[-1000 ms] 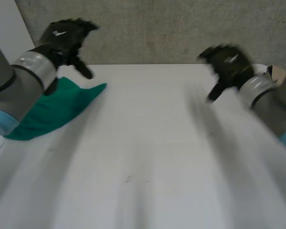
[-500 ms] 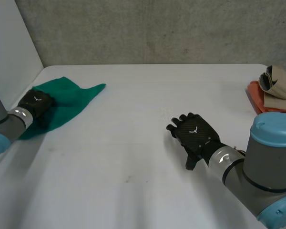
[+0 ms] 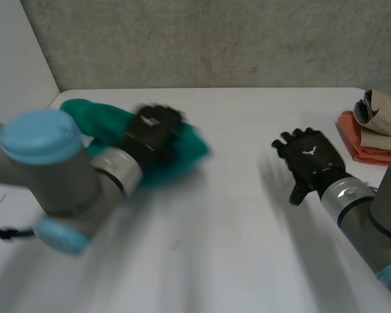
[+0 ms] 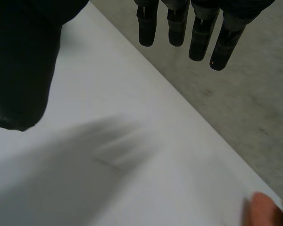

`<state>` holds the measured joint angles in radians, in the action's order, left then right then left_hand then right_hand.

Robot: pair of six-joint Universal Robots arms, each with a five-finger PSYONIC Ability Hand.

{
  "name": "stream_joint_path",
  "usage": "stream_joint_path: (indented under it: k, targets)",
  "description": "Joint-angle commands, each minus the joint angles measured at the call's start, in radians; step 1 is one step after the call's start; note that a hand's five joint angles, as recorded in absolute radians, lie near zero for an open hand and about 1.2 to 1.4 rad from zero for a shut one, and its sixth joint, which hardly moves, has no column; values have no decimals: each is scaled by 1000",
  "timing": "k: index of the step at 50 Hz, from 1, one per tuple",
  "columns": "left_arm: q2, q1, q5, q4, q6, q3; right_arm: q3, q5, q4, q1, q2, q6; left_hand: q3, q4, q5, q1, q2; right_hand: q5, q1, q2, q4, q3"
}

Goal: Fold the laundry.

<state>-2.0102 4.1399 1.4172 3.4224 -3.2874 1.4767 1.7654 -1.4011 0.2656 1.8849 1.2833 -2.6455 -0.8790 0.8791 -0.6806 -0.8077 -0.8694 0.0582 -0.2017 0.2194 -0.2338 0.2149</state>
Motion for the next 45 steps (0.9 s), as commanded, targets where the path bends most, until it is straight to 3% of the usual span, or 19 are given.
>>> stream_joint_path:
  k: [1,5,13,20,24,28,33,45]
  targets:
    - [-50,-173,-17,-6,69,31,-6,-36,1,-24,2,-2,648,-648,624,576,638,-58,27,-45,59,-40]
    - [-35,-162,-17,-8,68,14,-7,-29,1,-32,2,-2,651,-651,627,579,641,-58,27,-45,59,-40]
    - [70,34,6,-61,42,33,-35,28,-22,-26,4,10,621,-622,598,550,612,-58,27,-45,59,-40]
    - [90,105,14,-141,-101,43,-85,103,-210,-27,11,42,610,-610,586,538,600,-58,27,-45,59,-40]
    - [80,154,0,-158,-204,68,-119,103,-311,-24,4,53,610,-610,586,538,600,-58,27,-45,59,-40]
    - [39,157,-24,-135,-271,64,-130,96,-325,-29,-1,52,592,-592,568,521,582,-58,27,-45,59,-40]
    - [-68,140,-84,-95,-270,-34,-136,77,-312,-30,-1,21,566,-566,542,494,556,-58,27,-45,59,-40]
    - [-324,42,-83,-92,-278,-277,-211,80,-328,-79,-59,-64,516,-516,492,444,506,-58,27,-45,59,-40]
